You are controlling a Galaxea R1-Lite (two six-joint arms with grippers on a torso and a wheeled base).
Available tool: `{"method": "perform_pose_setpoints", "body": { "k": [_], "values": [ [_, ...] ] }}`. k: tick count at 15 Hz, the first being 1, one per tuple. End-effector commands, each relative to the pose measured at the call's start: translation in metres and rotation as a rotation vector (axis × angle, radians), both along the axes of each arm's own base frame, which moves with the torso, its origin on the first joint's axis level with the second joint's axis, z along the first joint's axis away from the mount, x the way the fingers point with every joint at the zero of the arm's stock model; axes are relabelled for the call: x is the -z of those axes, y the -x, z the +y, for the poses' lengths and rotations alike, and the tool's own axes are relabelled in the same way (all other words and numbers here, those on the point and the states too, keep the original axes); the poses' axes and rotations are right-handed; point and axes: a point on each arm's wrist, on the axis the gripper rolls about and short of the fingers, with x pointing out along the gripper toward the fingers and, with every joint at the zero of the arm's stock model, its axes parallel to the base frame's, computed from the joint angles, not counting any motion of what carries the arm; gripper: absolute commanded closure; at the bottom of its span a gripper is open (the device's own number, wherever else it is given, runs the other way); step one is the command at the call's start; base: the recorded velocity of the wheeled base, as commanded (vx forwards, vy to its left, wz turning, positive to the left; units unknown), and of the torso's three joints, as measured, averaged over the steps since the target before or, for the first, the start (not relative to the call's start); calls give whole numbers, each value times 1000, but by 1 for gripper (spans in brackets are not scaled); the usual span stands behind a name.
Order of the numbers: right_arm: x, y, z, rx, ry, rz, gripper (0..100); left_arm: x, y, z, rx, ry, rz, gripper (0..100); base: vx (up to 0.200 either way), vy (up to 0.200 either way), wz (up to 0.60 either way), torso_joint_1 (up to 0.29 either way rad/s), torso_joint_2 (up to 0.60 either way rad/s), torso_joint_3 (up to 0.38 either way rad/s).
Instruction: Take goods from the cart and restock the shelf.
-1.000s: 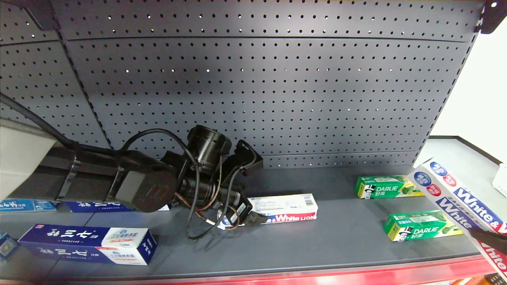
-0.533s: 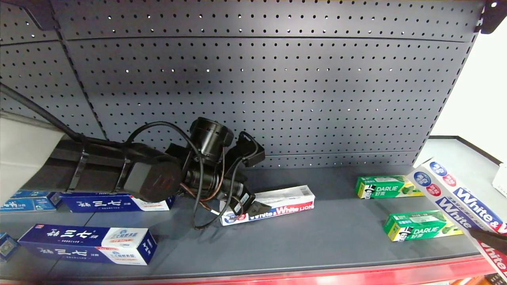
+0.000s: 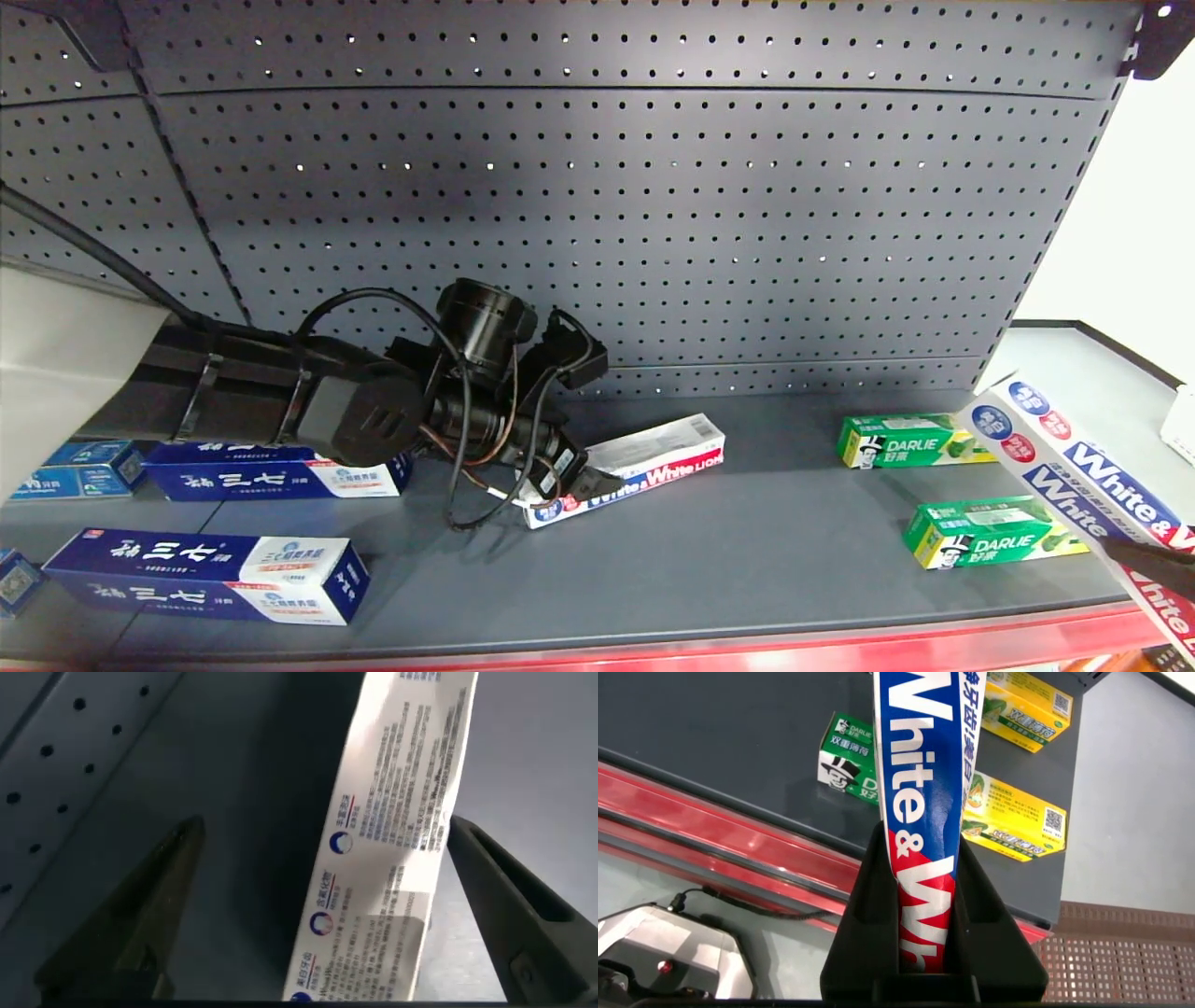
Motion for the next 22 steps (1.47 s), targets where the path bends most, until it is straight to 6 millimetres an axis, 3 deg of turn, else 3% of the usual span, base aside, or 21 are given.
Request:
{"method": "perform_pose_setpoints", "body": {
  "k": [1, 10, 13, 14, 22],
  "values": [
    [0, -1, 1, -4, 2, 4, 100, 3, -4, 1, -8, -2, 4, 0, 0, 0, 0, 0, 0, 0],
    [2, -1, 1, -6, 3, 8, 100, 10, -1, -4, -8, -27, 62, 0, 0, 0, 0, 0, 0, 0],
    [2, -1, 1, -7, 4, 8, 100, -3, -1, -10, -20, -9, 103, 0, 0, 0, 0, 0, 0, 0],
    [1, 0, 0, -5, 4, 7, 100, -8, -3, -11, -23, -3, 85, 100, 0, 0, 0, 0, 0, 0],
    [1, 0, 0, -2, 3, 2, 100, -11, 1, -19, -19, 13, 98, 100, 0, 0, 0, 0, 0, 0]
  ]
}}
